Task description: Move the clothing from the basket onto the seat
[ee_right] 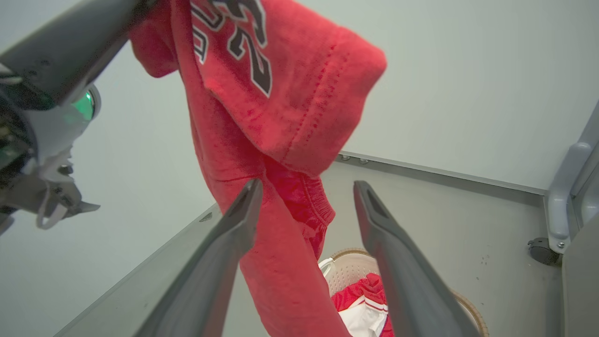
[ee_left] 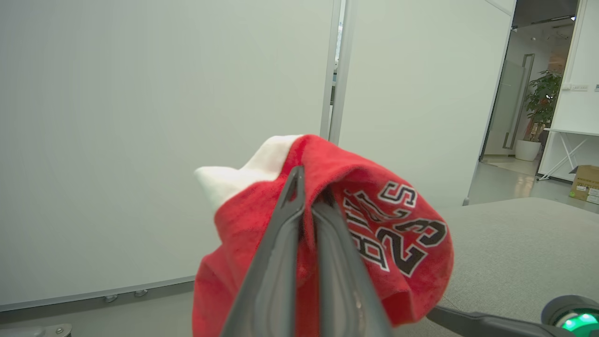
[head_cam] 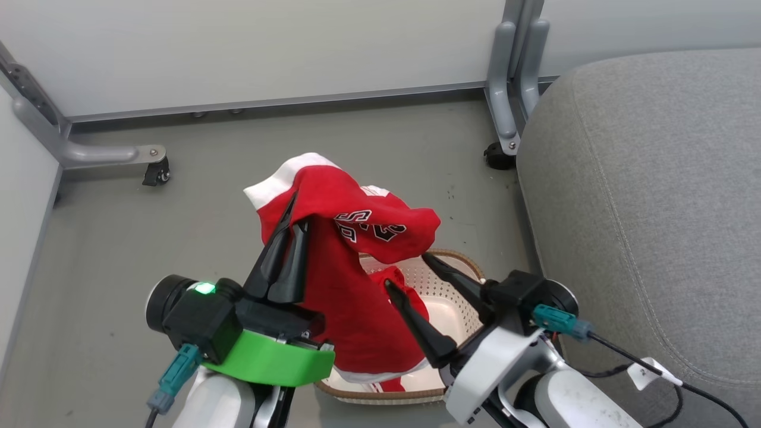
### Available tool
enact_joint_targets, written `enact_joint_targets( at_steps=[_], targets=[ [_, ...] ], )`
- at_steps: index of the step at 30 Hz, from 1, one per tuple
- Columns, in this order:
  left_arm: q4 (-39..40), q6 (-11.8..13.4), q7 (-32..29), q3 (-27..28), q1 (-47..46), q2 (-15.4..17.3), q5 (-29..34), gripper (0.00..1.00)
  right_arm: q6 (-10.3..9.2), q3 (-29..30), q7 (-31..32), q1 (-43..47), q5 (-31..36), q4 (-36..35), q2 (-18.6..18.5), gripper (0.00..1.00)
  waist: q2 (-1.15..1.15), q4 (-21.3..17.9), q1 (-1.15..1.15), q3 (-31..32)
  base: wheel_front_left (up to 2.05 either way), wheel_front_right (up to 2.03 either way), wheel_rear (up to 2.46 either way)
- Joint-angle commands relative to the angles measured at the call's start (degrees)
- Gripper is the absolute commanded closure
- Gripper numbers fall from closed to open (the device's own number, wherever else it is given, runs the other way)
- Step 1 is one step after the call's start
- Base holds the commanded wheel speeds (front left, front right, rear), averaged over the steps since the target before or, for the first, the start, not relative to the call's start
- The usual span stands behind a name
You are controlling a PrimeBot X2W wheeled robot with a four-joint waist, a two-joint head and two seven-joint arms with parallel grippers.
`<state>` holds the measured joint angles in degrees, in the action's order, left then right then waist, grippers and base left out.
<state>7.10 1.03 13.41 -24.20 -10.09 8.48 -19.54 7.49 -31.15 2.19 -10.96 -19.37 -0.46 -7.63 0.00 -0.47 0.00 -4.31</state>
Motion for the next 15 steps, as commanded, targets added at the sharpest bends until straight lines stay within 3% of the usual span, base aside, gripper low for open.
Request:
enact_joint_targets(
  at_steps=[1, 8, 15],
  targets=[
    [0.04, -0.16, 0.03, -0.13, -1.32, 0.18, 0.18, 1.00, 0.00, -1.59, -0.34, -1.86, -0.94, 0.68, -0.40, 0.00, 0.00, 0.51, 0.00, -0.36, 0.00, 0.00, 0.00],
    [-0.35, -0.49, 0.08, -1.21, -1.93, -0.18, 0.35, 1.00, 0.00, -10.44, -1.86, -9.34, -4.73, 6.87, -0.63, 0.00, 0.00, 1.55, 0.00, -0.92, 0.00, 0.00, 0.00],
    [-0.57, -0.55, 0.32, -1.91, -2.38, -0.49, 0.25, 1.00, 0.00, -15.72, -4.14, -15.24, -5.94, 14.32, 0.81, 0.00, 0.00, 1.85, 0.00, -1.22, 0.00, 0.00, 0.00]
  ],
)
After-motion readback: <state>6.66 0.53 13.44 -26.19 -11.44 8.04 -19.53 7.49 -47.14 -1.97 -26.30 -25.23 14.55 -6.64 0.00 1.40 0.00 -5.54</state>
